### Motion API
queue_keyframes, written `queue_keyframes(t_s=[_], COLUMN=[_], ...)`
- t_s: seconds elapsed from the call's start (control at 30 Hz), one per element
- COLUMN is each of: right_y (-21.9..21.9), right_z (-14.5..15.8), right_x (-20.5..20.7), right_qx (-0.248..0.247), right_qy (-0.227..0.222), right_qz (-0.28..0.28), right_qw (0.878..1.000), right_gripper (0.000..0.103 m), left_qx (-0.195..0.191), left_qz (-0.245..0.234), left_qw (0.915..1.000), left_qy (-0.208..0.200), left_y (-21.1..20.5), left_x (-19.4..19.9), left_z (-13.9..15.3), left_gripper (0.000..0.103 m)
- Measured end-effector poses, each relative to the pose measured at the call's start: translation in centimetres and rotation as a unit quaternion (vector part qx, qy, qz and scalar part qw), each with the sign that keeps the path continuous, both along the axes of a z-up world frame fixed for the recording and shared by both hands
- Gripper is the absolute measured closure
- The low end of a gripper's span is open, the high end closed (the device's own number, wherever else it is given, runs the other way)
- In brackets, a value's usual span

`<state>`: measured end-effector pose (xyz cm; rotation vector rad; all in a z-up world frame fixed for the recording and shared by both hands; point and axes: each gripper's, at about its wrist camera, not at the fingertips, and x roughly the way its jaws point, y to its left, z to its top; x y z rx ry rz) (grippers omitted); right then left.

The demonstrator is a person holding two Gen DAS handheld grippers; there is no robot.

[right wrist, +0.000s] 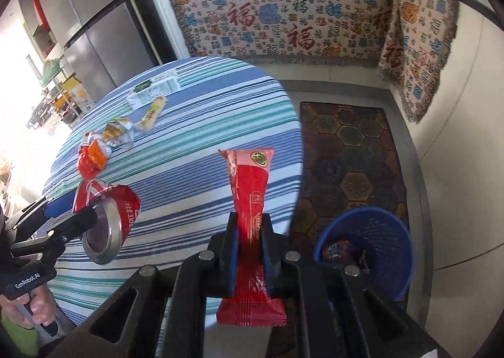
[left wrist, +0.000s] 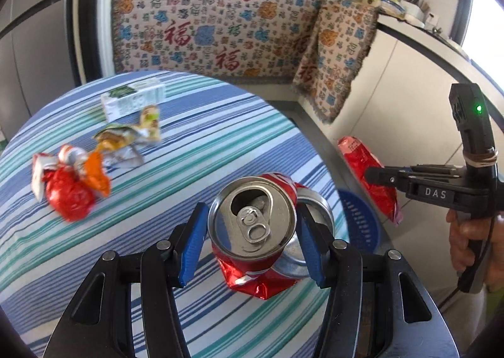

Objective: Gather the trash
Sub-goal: 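Carry the can with the left tool over the wastebasket while the right tool carries the wrapper, then open both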

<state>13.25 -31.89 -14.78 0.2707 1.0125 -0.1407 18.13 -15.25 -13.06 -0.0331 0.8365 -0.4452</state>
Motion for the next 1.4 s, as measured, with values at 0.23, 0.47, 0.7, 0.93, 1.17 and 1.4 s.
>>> queue_keyframes(t_s=[0.23, 0.47, 0.7, 0.93, 1.17, 1.4], right_y=[-7.9, -14.4, -18.8, -21.3, -22.4, -23.1], right_z=[-1.2, -3.9, -8.2, -11.0, -11.9, -11.8], right_x=[-3.7, -5.5, -6.3, -6.8, -6.9, -7.2], right_qx=[0.006, 0.024, 0.051, 0.091, 0.108, 0.117], right_qy=[0.004, 0.011, 0.026, 0.036, 0.033, 0.017], right_qz=[-0.084, -0.142, -0.180, -0.202, -0.212, -0.231], right_qw=[0.996, 0.989, 0.982, 0.974, 0.971, 0.966], right_gripper=[0.090, 0.090, 0.090, 0.090, 0.090, 0.060], left_qx=[-0.008, -0.002, 0.004, 0.007, 0.005, 0.001], left_qz=[-0.075, -0.121, -0.141, -0.152, -0.157, -0.172], left_qw=[0.9971, 0.9919, 0.9884, 0.9856, 0.9843, 0.9814], left_qy=[0.014, 0.037, 0.056, 0.072, 0.082, 0.084], left_y=[-10.1, -18.5, -22.6, -25.1, -26.6, -27.7], left_x=[1.8, 3.7, 5.0, 4.9, 5.3, 5.8], left_z=[-0.1, -2.4, -5.2, -7.5, -9.0, -10.4], left_gripper=[0.047, 0.047, 0.047, 0.046, 0.046, 0.026])
